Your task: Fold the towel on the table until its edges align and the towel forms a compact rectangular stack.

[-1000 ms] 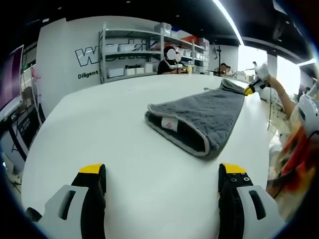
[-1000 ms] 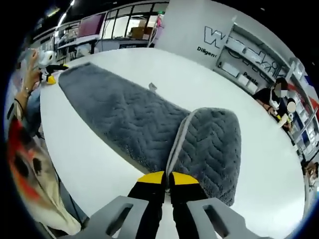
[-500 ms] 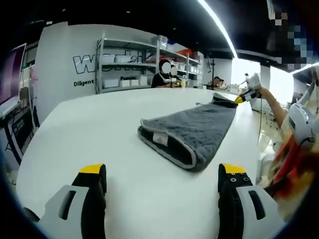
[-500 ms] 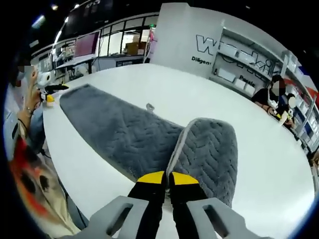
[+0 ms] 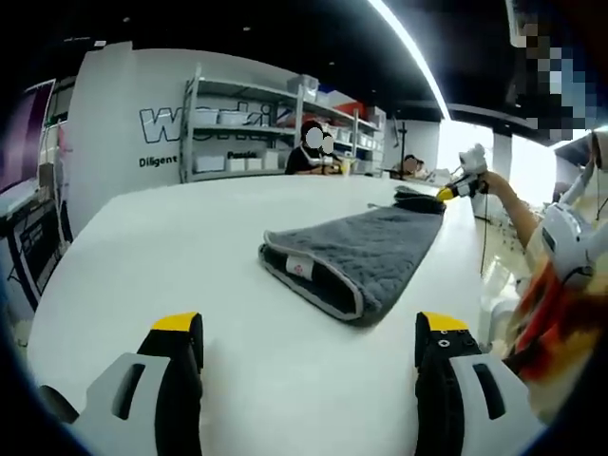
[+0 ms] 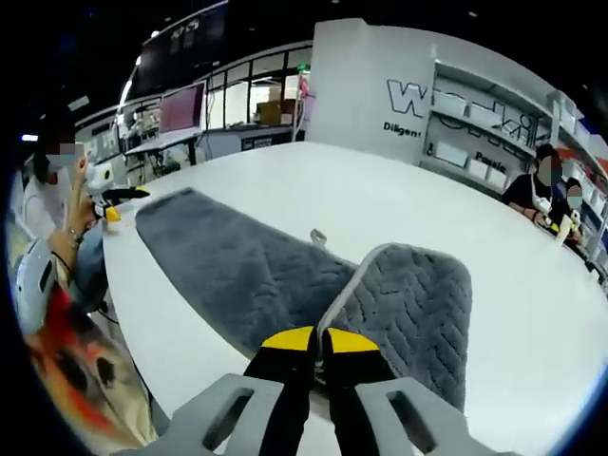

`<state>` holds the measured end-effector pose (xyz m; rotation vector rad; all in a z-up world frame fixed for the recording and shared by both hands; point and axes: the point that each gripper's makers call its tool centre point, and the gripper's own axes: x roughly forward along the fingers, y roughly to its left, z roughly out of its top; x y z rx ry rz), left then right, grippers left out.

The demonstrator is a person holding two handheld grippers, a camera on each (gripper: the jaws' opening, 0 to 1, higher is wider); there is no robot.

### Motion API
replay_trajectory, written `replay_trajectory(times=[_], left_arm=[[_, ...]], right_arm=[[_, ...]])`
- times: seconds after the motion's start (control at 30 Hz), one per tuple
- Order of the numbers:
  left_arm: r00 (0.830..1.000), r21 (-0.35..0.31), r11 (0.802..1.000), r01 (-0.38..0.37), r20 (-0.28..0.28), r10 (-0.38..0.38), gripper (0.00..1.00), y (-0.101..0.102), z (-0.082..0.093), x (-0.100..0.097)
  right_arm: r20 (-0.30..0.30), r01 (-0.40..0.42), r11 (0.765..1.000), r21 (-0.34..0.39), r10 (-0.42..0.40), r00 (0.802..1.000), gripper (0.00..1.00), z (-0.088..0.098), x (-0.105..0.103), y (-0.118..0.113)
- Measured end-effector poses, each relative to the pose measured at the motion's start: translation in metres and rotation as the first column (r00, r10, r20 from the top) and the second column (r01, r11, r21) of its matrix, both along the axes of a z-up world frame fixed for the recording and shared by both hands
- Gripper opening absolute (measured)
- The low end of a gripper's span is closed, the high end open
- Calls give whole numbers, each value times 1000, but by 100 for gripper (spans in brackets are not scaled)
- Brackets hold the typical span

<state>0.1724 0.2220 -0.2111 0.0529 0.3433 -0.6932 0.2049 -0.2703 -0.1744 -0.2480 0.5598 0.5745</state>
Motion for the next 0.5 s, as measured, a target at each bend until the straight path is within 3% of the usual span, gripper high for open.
replay_trajectory(times=[0.27, 0.37, 0.5], left_arm=[[1000, 20, 1000, 7, -16, -7, 91, 0, -4, -3], [1000, 23, 1000, 17, -14, -16, 91, -1, -4, -5], [1000, 23, 1000, 18, -14, -17, 91, -1, -4, -5]], right_arm=[[-4, -40, 999, 30, 40, 999, 0, 1, 3, 16], [5, -89, 992, 84, 89, 996, 0, 7, 2, 32], [9, -112, 988, 102, 111, 994, 0, 10, 2, 41]])
